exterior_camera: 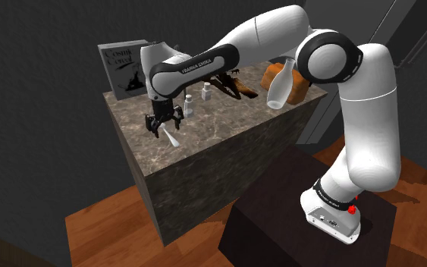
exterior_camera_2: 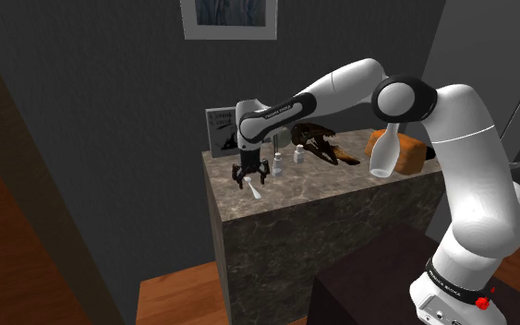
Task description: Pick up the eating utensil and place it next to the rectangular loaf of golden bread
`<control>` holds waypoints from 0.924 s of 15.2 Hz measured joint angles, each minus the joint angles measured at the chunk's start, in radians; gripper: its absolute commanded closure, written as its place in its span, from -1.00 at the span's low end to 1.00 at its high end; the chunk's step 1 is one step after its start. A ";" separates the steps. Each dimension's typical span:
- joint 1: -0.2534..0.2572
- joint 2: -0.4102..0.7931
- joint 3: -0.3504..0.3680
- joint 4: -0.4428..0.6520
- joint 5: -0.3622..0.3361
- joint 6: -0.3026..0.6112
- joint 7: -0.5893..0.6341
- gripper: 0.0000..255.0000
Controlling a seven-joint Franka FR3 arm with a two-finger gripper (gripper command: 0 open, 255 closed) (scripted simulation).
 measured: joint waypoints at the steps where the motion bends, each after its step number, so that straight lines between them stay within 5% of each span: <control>1: 0.000 0.001 0.000 -0.001 0.000 0.002 0.000 -1.00; 5: 0.001 0.002 0.000 -0.003 -0.001 0.005 0.001 -1.00; 6: 0.001 0.002 0.000 -0.003 -0.001 0.005 0.001 1.00; 14: 0.001 0.002 0.000 -0.003 -0.001 0.005 0.001 1.00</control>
